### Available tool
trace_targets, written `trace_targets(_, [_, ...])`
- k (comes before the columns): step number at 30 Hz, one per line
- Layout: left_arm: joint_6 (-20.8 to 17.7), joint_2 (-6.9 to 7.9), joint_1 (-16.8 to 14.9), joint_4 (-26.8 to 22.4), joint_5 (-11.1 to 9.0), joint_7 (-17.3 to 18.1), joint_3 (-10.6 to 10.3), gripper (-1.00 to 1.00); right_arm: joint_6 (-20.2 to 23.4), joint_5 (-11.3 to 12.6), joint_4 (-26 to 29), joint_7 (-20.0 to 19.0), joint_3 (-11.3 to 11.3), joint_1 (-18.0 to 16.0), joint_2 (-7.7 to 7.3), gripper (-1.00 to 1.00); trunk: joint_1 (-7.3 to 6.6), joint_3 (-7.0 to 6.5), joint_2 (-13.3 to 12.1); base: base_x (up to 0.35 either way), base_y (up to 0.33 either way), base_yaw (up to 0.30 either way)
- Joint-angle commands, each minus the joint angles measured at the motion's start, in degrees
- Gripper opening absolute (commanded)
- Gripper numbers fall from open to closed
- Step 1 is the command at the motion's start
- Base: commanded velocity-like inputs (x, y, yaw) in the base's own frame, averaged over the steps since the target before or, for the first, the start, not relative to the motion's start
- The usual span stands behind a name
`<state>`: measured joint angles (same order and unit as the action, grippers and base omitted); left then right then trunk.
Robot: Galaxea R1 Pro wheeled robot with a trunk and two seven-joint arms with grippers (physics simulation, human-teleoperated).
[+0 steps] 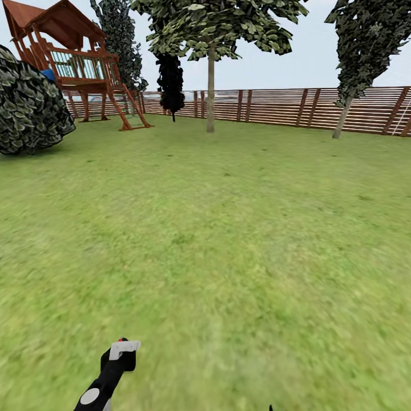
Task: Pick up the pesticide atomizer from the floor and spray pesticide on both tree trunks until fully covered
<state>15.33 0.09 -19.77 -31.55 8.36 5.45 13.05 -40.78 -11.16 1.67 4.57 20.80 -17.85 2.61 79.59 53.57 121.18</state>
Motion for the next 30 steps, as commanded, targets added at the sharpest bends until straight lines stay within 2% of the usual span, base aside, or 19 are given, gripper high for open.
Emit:
trace_targets(1, [0.00,0.00,0.00,-0.01,-0.01,0.00,-0.02,-1.00,0.00,0.00,0.00,0.00,-0.03,0.01,0.00,1.00,0.00,0.00,0.00,0.341,0.000,0.000])
trace_targets(30, [-0.03,-0.18,0.00,0.08,0.34,0.00,-0.31,-1.00,0.00,0.00,0.00,0.00,-0.02,0.00,-0.01,1.00,0.00,0.00,0.00,0.341,0.000,0.000])
